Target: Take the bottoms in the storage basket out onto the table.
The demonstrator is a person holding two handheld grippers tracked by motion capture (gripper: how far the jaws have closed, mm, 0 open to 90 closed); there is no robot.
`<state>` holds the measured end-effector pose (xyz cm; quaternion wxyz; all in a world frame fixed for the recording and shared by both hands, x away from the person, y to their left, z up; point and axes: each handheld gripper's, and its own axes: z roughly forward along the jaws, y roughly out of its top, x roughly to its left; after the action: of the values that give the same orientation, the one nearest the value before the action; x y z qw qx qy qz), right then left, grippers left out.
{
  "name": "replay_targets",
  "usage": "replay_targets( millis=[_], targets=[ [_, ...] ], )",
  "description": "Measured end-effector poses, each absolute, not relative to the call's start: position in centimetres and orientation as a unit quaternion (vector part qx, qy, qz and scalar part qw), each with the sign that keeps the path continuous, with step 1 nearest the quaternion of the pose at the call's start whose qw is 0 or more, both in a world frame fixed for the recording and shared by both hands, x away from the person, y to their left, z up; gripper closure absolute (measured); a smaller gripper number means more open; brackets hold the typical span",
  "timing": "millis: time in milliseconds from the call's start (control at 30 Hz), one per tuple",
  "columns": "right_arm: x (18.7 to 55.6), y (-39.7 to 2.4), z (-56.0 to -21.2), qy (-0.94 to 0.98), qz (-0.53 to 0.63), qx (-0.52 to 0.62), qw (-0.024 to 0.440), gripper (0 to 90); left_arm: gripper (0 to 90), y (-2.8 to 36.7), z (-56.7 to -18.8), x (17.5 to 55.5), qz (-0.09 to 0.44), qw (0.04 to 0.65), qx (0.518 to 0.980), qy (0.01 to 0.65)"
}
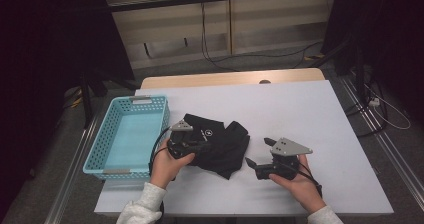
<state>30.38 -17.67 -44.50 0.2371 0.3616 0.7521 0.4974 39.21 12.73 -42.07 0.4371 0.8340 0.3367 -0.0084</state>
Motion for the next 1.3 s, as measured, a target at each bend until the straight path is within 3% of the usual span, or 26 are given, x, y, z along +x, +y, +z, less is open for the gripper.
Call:
replay_targets(
  millis=[167,300,367,467,733,833,967,1033,1300],
  targets=[
    [30.7,-17.4,-44.5,0.761,0.491,0.361,0.221,21.0,87.5,11.8,-42.6,38.8,-0.026,0.43,0.84,0.328],
    [31.3,-16.7,-44.2,0.762,0.496,0.361,0.206,29.9,85.3,11.8,-42.9,38.6,-0.019,0.428,0.843,0.325],
    [31.8,-16.2,-44.1,0.766,0.494,0.359,0.202,35.8,75.1,12.1,-42.4,38.6,-0.002,0.431,0.841,0.326],
    [32.8,-15.3,-44.1,0.773,0.485,0.358,0.197,38.2,50.3,12.4,-41.7,38.5,0.028,0.426,0.844,0.324],
    [35.2,-12.8,-43.7,0.775,0.484,0.361,0.188,46.1,27.1,13.2,-41.3,38.7,0.059,0.431,0.836,0.335],
    [36.1,-11.9,-44.2,0.782,0.478,0.361,0.171,50.4,25.7,13.7,-41.1,38.8,0.064,0.43,0.833,0.342],
    [36.3,-11.4,-44.5,0.799,0.469,0.344,0.152,80.0,25.3,14.0,-40.8,39.1,0.07,0.436,0.826,0.35],
    [35.9,-11.8,-44.1,0.798,0.481,0.334,0.142,90.0,25.1,13.9,-40.7,39.3,0.069,0.441,0.823,0.351],
    [33.9,-15.6,-43.0,0.79,0.489,0.347,0.128,90.0,24.0,14.1,-40.2,39.9,0.072,0.453,0.816,0.352]
  ],
)
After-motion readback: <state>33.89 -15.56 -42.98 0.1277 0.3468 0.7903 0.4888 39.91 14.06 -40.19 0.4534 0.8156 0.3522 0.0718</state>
